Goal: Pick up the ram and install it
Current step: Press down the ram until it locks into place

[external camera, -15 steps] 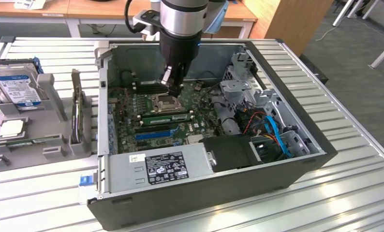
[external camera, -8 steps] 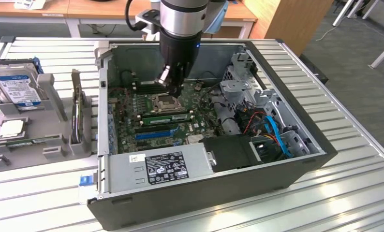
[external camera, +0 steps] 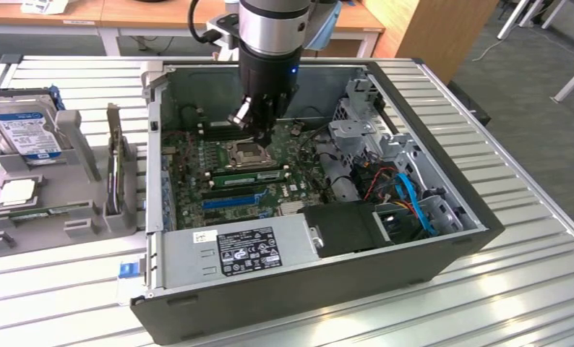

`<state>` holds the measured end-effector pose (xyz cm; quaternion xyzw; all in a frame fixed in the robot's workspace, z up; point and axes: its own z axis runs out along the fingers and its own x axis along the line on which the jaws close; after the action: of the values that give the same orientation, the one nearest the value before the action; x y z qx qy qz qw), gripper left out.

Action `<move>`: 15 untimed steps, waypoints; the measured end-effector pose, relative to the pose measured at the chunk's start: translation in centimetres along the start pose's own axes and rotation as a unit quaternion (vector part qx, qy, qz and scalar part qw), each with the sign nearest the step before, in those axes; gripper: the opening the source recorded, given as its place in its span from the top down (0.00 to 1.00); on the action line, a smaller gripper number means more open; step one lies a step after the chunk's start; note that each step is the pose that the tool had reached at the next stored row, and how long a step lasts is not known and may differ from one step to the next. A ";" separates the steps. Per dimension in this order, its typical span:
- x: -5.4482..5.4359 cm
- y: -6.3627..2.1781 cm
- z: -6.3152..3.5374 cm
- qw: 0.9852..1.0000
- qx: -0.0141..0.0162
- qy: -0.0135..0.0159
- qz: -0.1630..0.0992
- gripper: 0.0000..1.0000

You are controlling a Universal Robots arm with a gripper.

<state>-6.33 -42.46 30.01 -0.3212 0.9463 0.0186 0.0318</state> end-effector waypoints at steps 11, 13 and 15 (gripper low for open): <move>0.0 0.11 0.11 0.998 0.004 -0.001 0.056 0.90; 0.2 0.27 0.12 0.998 0.004 -0.001 0.061 0.90; 0.3 0.46 0.14 0.998 0.005 -0.001 0.065 0.90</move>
<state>-6.85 -42.27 29.86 -0.2587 0.9653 0.0165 0.0331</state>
